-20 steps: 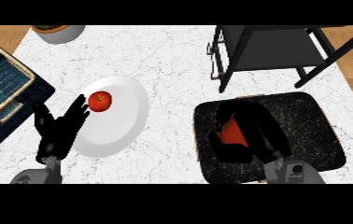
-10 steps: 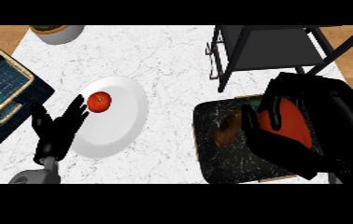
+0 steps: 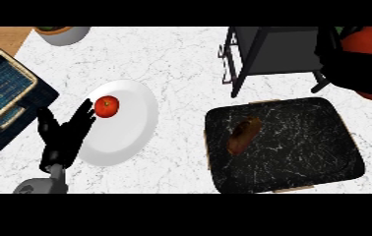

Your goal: Pick the bell pepper from the tray and place it in the tiered shelf

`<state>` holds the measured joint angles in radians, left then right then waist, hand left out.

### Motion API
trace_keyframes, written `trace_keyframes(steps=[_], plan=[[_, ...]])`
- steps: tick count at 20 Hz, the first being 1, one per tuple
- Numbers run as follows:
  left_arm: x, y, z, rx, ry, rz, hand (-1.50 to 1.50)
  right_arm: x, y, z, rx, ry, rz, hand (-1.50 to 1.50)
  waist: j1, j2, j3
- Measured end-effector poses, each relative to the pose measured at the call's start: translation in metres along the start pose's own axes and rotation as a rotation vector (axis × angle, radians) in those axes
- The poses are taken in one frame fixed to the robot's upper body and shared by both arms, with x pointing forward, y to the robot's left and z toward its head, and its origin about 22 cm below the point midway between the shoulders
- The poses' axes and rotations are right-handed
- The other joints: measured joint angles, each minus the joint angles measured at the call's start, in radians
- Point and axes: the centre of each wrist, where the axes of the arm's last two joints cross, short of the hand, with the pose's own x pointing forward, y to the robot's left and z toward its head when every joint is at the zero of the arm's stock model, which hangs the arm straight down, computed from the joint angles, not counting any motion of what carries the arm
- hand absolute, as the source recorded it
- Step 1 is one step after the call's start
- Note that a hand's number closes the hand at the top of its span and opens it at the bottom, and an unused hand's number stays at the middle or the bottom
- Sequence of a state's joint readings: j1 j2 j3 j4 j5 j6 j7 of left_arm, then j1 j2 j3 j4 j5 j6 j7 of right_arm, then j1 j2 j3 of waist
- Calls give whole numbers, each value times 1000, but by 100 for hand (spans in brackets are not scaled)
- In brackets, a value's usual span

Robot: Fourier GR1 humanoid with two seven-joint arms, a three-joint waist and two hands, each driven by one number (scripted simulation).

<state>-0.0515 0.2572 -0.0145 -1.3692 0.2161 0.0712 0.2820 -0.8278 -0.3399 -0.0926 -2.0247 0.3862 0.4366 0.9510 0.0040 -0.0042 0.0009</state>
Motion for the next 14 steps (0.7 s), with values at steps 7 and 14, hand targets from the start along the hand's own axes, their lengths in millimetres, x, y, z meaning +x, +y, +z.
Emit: trace_keyframes(steps=[7, 14], plan=[[0, 0, -1, -2, 1, 3, 0, -1, -43, -46, -44, 54, -3, 150, 3, 2, 0], [4, -2, 0, -10, -2, 2, 0, -17, -58, -94, -7, 86, 30, 150, 11, 5, 0]])
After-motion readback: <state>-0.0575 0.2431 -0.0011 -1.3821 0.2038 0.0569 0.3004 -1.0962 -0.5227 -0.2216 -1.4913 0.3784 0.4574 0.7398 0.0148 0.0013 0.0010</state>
